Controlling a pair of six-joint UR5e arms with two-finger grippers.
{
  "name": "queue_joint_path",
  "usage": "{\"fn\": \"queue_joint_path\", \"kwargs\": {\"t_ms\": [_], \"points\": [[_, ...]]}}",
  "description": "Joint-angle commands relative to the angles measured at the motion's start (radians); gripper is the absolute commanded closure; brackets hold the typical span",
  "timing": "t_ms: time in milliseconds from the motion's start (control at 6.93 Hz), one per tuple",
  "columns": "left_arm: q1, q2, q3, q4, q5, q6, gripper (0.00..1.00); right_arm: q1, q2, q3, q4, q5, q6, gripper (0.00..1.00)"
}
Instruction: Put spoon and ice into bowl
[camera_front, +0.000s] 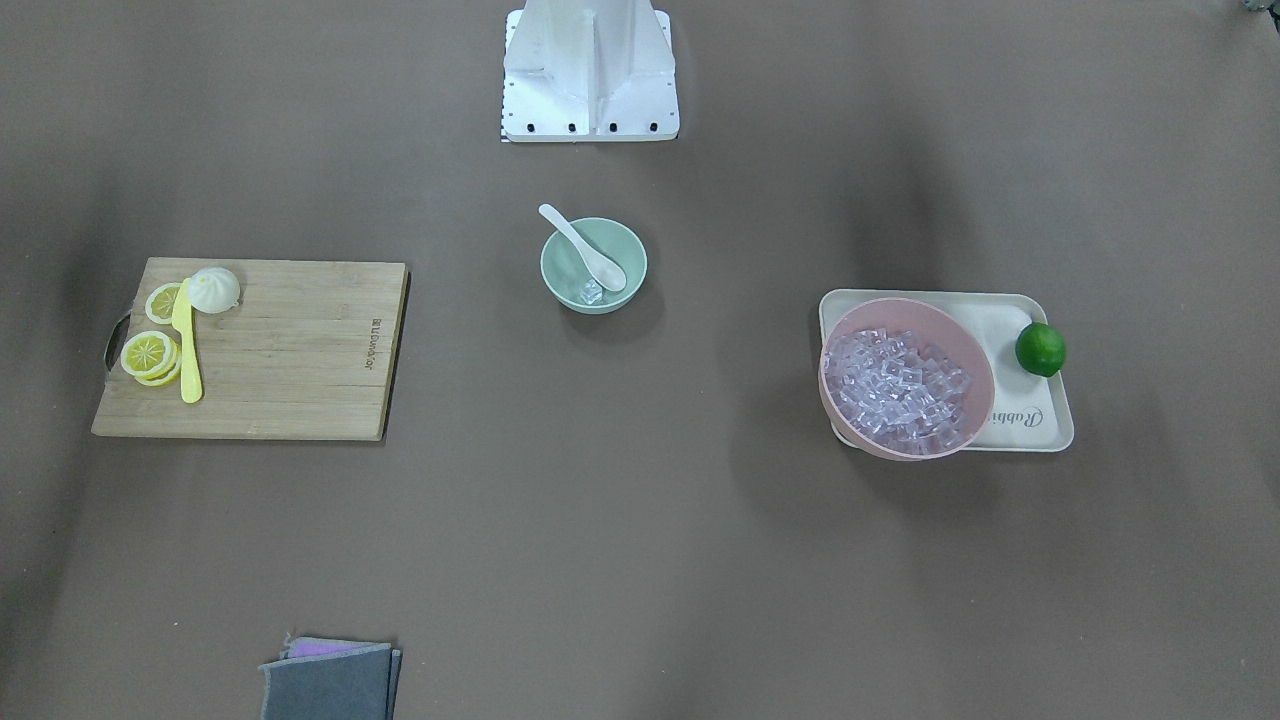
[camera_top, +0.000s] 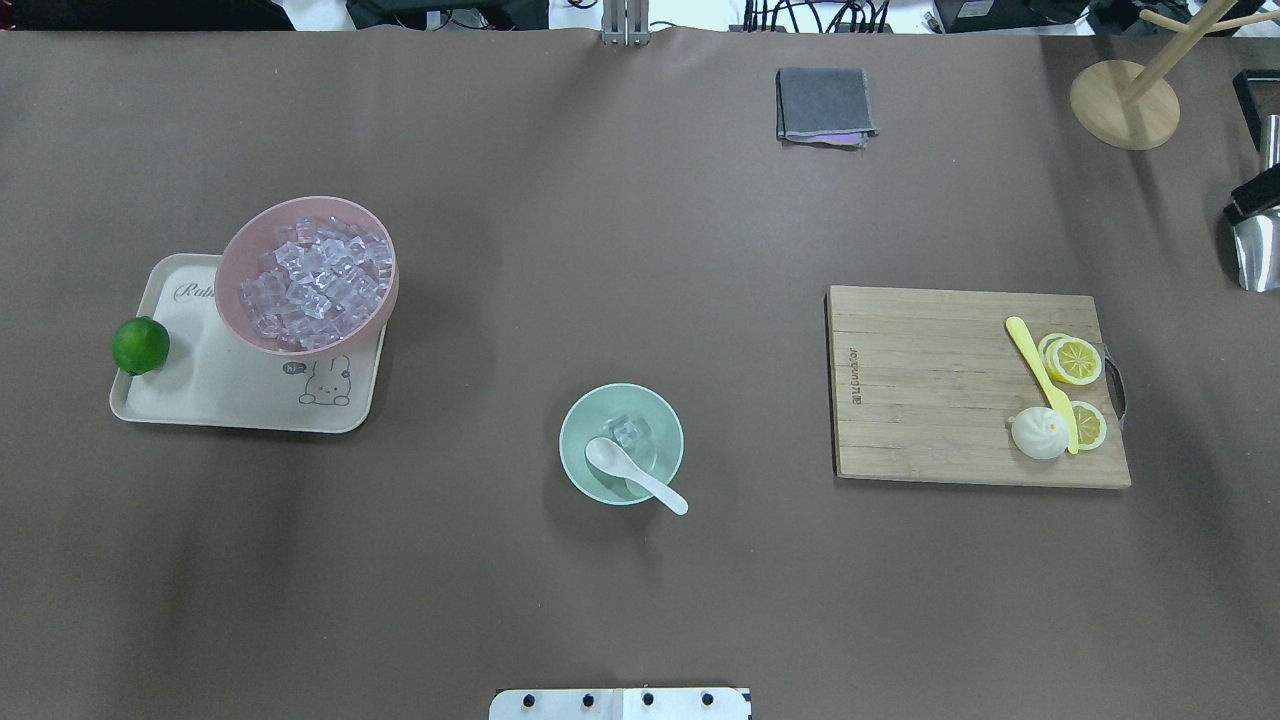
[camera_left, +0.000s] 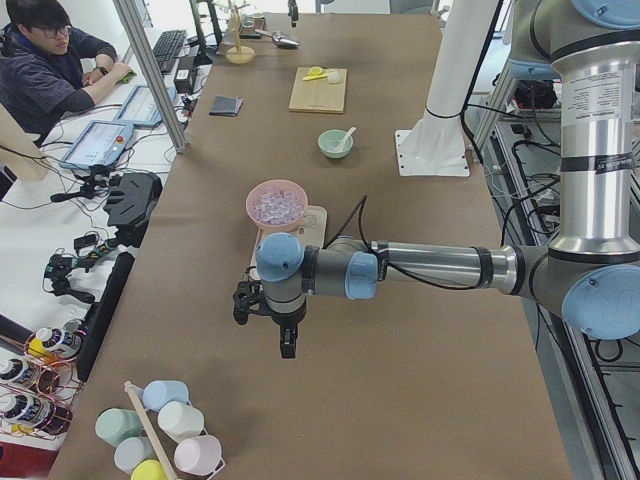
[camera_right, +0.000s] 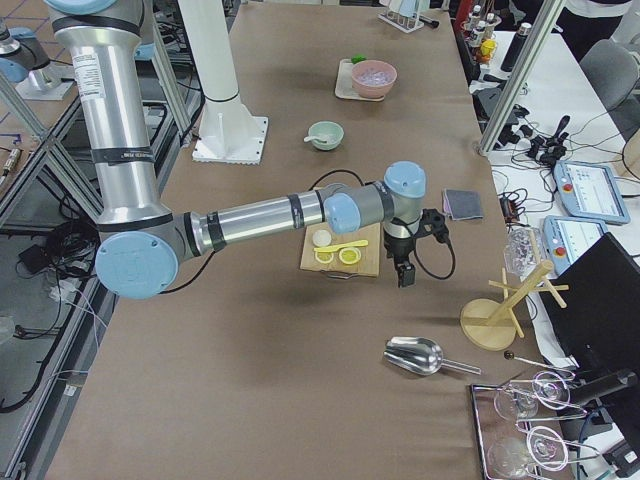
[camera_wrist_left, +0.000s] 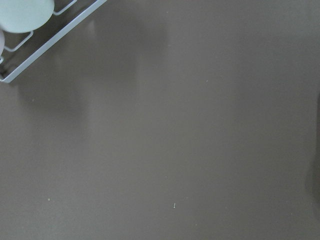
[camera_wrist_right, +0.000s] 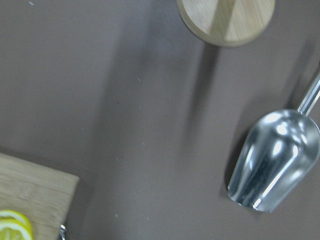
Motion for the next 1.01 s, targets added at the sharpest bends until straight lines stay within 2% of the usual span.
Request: {"fn": "queue_joint_path", "kwargs": {"t_ms": [0,433,578,866], "points": [[-0.003,0.011,-0.040,0.072,0.011,0.022,0.02,0.066,-0.144,-0.024,0.014,0.020,-0.059,0.00],[-0.004,0.039,-0.049,0.074,-0.004,0.017,0.02,0.137,-0.197,-0.007,0.002,0.032,-0.055,0.00],[-0.016,0.041,-0.049,0.065,-0.089,0.017,0.02,0.160,-0.215,0.049,-0.056,0.055,-0.055,0.00],[-0.026,0.044,-0.055,0.066,-0.104,0.025,0.02,0.169,-0.231,0.192,-0.221,0.052,-0.053,0.00]]}}
